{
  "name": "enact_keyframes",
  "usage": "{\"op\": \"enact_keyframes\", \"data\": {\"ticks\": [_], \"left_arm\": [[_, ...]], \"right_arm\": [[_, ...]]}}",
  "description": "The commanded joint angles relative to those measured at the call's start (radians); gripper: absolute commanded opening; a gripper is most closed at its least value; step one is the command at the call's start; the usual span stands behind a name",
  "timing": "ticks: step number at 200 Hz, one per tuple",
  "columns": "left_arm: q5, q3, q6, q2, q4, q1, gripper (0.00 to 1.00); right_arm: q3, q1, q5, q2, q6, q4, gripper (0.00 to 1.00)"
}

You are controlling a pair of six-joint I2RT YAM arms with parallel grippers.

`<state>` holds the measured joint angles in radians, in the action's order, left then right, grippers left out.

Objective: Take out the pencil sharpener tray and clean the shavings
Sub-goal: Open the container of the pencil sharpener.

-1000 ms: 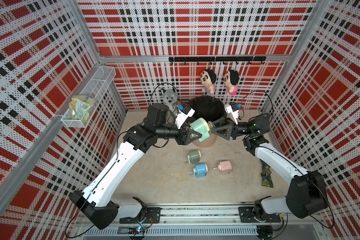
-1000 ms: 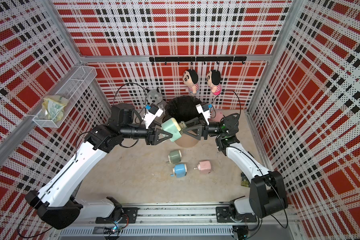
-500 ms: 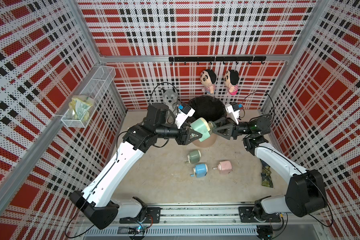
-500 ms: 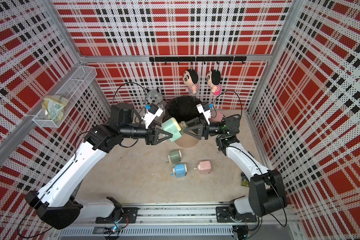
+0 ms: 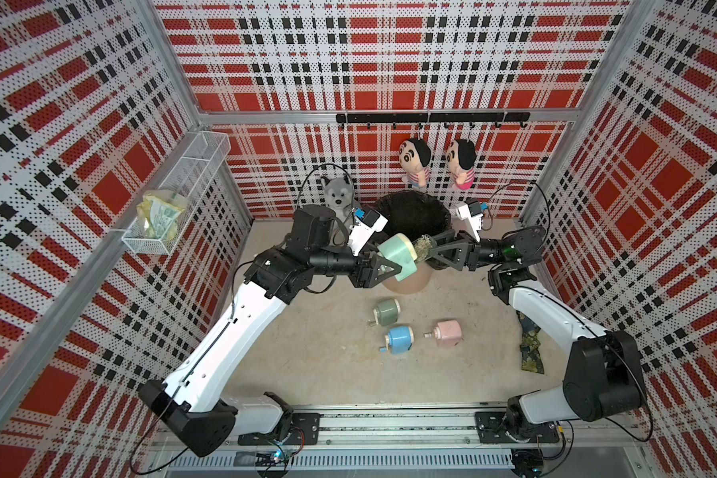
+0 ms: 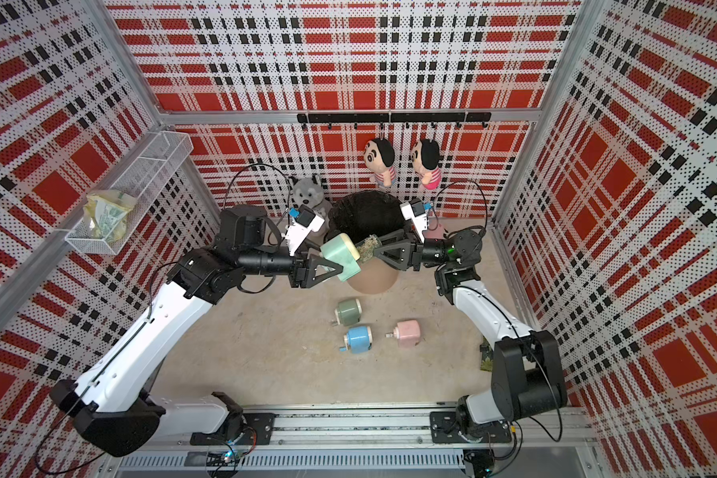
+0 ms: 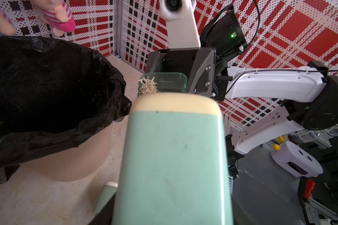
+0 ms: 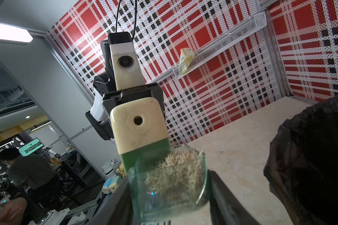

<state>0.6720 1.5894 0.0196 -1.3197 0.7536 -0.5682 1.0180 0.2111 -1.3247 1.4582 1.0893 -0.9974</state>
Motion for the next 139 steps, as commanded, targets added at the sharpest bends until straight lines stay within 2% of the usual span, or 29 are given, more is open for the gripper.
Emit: {"op": "enact_keyframes", "data": {"ticks": [1, 64, 86, 116, 139], "left_arm": [[-0.002, 0.014, -0.016, 0.003, -0.013, 0.004, 0.48], [-0.009, 0.019, -0.018, 0.005, -0.012, 0.014, 0.48], [-0.009, 0.017, -0.017, 0.011, -0.012, 0.017, 0.48], [-0.043, 0.006, -0.018, 0.018, -0.017, 0.022, 0.48], [-0.069, -0.01, -0.014, 0.021, -0.025, 0.034, 0.47]], "right_arm": [[0.02, -0.018, 0.002, 0.011, 0.031, -0.058, 0.48], [0.079, -0.071, -0.003, 0.084, 0.246, -0.301, 0.48], [0.118, -0.08, -0.007, 0.114, 0.275, -0.32, 0.48], [0.181, -0.099, -0.002, 0.147, 0.247, -0.248, 0.49], [0.242, -0.106, 0.009, 0.151, 0.085, -0.016, 0.49]]}}
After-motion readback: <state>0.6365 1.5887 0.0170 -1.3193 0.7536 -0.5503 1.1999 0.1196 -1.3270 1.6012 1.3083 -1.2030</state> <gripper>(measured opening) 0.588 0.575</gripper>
